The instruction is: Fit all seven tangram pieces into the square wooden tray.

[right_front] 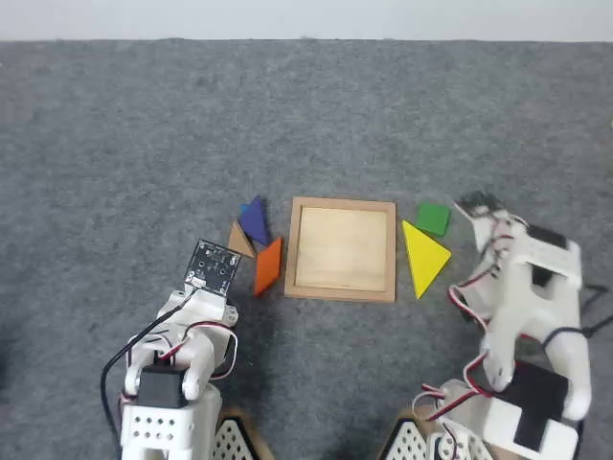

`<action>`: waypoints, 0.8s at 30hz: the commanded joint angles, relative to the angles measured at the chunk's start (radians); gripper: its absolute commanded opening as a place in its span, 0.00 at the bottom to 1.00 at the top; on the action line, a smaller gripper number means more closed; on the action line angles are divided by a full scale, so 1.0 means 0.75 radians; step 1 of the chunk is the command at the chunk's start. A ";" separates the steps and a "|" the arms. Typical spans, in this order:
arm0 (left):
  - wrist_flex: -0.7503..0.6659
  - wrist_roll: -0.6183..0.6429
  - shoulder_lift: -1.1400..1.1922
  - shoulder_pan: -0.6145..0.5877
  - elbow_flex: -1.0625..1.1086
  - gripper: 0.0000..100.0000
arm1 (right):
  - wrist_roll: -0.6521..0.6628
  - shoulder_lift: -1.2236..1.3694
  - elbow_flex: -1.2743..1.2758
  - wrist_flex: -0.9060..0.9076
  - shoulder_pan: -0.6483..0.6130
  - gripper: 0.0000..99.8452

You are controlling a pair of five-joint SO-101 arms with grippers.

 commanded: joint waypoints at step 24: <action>0.004 0.010 -0.023 -0.004 -0.015 0.02 | -0.454 0.015 -0.473 0.107 -0.864 0.18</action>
